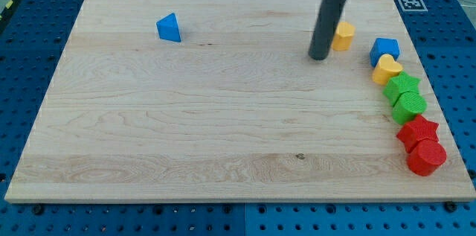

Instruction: Push the yellow hexagon to the top of the blue cube

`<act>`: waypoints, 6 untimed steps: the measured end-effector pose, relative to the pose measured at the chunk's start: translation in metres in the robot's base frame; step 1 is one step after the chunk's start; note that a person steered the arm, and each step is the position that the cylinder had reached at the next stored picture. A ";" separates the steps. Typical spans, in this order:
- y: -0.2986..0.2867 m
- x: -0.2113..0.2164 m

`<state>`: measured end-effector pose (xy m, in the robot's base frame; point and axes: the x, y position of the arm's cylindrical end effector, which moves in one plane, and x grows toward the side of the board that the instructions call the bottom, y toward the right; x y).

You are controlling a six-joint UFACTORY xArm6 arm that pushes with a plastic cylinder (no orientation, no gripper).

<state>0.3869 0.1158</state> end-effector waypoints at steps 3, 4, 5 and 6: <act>0.076 -0.029; 0.086 -0.029; 0.047 -0.037; 0.020 -0.064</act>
